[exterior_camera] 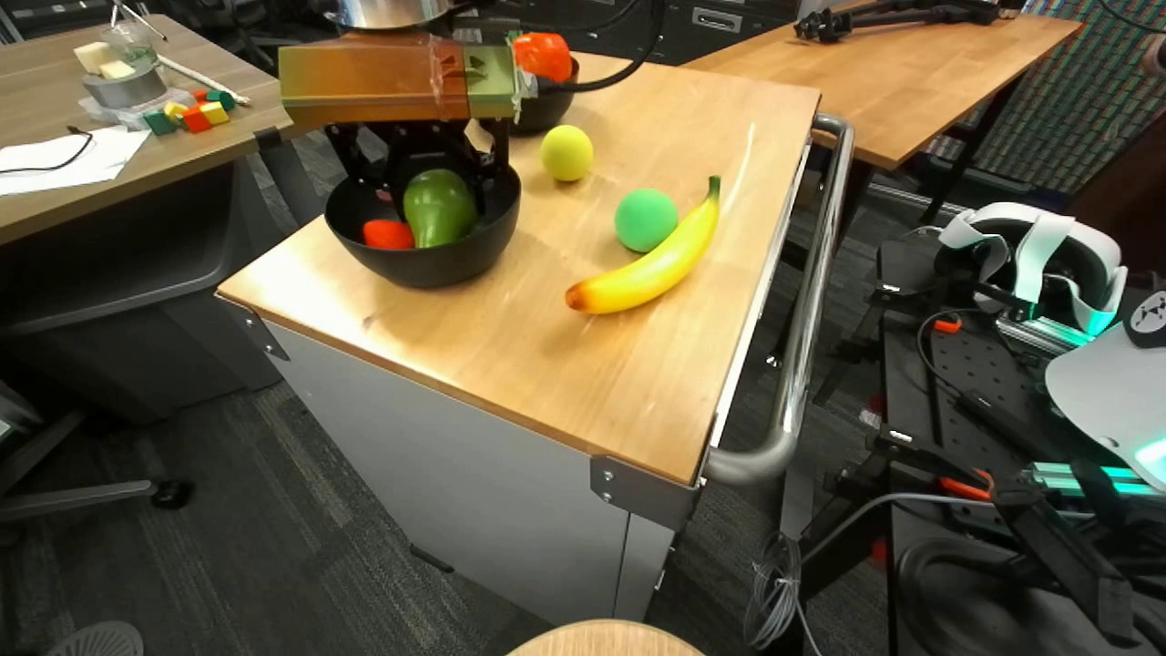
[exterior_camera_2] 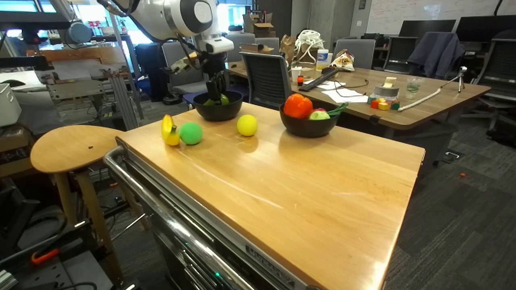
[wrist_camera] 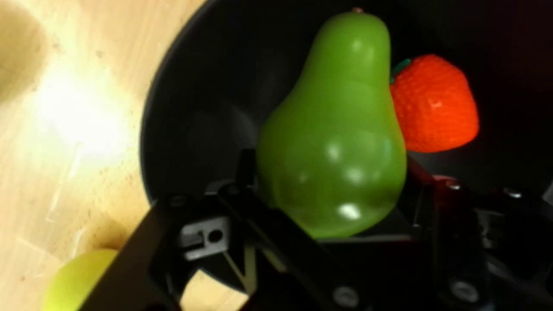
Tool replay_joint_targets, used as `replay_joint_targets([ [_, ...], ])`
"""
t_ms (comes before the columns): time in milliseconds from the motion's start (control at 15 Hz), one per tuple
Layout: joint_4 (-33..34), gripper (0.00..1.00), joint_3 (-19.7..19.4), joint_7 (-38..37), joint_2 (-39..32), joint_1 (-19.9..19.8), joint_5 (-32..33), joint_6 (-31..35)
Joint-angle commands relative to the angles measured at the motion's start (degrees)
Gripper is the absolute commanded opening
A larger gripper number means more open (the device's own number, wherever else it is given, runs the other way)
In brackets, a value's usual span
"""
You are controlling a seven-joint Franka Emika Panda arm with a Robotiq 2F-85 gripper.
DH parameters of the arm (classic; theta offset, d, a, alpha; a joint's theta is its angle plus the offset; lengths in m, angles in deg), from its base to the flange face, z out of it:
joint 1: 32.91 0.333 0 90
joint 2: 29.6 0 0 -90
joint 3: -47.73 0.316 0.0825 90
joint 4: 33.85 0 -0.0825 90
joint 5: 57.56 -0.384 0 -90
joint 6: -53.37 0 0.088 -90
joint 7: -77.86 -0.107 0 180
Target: Take the fruit and vegetable toys out of the black bowls and put them on the counter
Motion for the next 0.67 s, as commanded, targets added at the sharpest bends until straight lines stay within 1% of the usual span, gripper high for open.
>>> replay_joint_targets([
  [0,-5.86,0.47,-0.90,1.74,10.13,2.46,6.64,2.01],
  [200,-11.85,0.47,-0.78,0.82,18.61,2.01,12.49,6.94],
  [267,-14.24,0.47,-1.05,-0.58,21.66,1.44,14.88,8.51],
  [333,-16.80,0.47,-0.93,-1.48,24.73,0.42,15.95,9.67],
  [400,-19.50,0.47,-0.90,-2.67,27.50,-0.71,16.74,10.46],
  [600,-26.90,0.47,0.14,-4.30,33.88,-4.66,15.34,12.07],
])
